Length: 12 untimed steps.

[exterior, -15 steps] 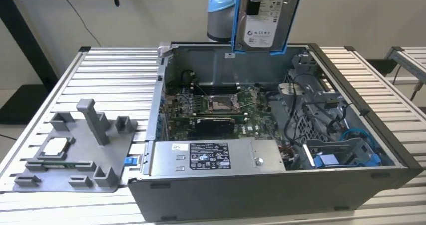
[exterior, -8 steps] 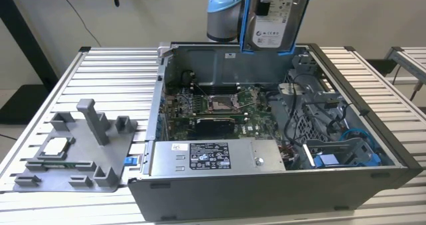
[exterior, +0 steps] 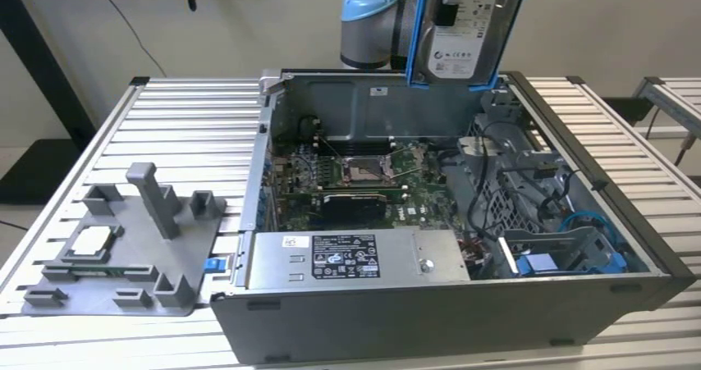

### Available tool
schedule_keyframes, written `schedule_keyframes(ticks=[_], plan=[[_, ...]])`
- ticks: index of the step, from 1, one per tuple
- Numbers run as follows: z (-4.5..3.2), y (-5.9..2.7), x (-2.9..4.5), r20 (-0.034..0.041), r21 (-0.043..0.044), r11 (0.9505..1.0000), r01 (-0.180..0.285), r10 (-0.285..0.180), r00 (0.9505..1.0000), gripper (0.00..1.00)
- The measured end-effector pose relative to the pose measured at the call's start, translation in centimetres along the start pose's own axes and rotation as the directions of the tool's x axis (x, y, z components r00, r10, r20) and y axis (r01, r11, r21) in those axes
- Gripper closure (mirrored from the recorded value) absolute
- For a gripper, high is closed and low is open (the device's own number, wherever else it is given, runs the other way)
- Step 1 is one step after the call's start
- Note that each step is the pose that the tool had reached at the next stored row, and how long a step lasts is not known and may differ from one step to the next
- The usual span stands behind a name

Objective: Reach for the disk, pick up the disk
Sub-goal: 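Pick up the disk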

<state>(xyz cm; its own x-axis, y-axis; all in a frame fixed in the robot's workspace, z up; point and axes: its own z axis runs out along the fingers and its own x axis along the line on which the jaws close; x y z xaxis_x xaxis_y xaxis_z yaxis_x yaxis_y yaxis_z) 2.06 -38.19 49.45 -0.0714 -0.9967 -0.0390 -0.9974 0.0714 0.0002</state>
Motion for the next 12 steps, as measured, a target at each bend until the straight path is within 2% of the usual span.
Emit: schedule_keyframes(ticks=[12], plan=[[-0.01, -0.03, 0.25, -0.001, 0.0, 1.0, 0.0, 0.0, 1.0, 1.0]])
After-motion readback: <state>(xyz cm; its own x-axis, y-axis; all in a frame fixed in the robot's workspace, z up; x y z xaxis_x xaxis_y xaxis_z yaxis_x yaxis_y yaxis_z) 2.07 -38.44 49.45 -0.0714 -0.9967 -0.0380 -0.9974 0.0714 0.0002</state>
